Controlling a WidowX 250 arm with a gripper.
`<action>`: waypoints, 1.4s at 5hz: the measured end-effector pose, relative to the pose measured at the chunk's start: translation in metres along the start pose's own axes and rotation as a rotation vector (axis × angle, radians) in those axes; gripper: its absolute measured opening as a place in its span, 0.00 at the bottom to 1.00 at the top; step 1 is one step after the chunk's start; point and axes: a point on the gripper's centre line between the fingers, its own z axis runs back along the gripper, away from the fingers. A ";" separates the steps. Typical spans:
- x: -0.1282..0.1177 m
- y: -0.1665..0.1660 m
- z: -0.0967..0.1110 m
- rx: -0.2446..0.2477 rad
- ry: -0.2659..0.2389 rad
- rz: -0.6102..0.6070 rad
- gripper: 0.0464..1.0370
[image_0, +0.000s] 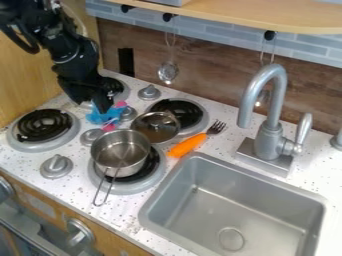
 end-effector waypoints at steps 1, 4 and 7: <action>0.016 -0.008 -0.021 0.004 0.035 0.002 0.97; 0.043 -0.050 -0.060 -0.114 0.031 -0.072 0.97; 0.062 -0.084 -0.099 -0.135 0.048 -0.149 0.97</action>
